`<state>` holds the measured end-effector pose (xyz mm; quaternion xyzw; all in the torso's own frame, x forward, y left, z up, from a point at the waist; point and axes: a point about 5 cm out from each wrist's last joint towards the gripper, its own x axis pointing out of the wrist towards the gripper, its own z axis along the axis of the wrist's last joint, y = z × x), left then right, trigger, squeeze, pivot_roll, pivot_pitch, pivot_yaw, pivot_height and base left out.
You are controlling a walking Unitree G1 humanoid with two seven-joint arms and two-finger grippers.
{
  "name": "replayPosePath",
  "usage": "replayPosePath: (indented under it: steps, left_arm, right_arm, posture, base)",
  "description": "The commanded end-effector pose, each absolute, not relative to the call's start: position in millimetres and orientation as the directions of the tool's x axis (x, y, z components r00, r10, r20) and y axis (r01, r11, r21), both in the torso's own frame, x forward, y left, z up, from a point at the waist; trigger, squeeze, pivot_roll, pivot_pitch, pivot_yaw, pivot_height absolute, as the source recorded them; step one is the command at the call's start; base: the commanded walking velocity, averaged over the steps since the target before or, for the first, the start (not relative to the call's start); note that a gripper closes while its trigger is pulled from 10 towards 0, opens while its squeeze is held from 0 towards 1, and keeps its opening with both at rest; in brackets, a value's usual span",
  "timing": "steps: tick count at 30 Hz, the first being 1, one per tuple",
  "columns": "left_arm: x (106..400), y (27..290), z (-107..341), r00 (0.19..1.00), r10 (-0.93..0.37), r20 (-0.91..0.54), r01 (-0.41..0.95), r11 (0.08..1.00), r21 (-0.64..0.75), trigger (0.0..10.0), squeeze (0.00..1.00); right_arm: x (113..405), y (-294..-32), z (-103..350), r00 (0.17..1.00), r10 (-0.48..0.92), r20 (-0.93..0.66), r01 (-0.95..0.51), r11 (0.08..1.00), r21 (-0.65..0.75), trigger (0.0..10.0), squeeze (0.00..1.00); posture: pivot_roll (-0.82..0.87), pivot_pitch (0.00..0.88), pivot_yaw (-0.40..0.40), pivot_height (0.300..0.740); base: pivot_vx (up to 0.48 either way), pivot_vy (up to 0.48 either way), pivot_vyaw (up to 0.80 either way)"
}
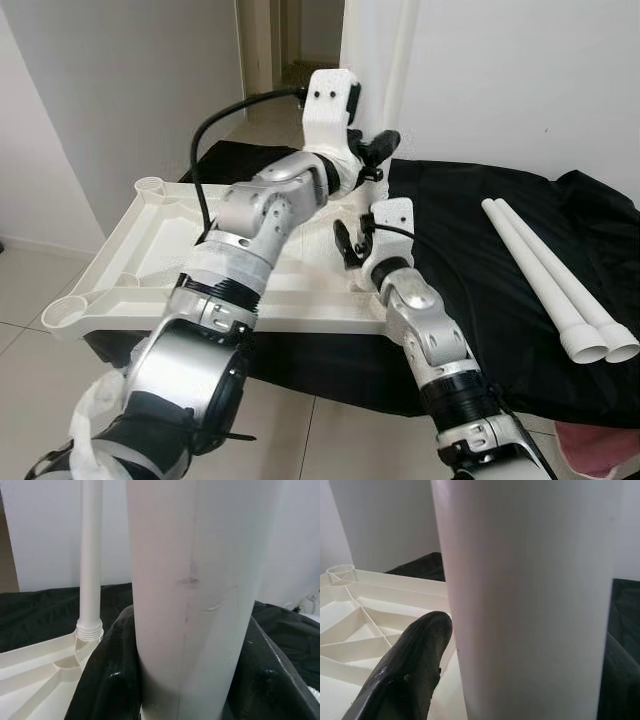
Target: Building children table
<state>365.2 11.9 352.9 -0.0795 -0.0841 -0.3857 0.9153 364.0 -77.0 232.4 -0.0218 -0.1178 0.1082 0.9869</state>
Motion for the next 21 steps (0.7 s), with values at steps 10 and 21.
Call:
replayPosePath:
  steps: [10, 21]
  left_arm:
    - [355, -4, 363, 0.639, -0.727, 0.252, 0.756, 0.653, -0.037, 10.0, 0.00]
    - [350, -10, 365, 0.614, -0.745, 0.259, 0.770, 0.638, 0.010, 10.0, 0.00]
  right_arm:
    - [366, -73, 230, 0.957, 0.201, 0.207, -0.189, 0.979, -0.079, 10.0, 0.00]
    - [370, -79, 223, 0.976, 0.156, 0.152, -0.149, 0.987, -0.054, 0.0, 0.00]
  posture:
    - [-0.01, 0.081, 0.008, 0.740]
    - [-0.01, 0.079, 0.014, 0.740]
  base:
    - [0.000, 0.000, 0.00]
    - [0.000, 0.000, 0.00]
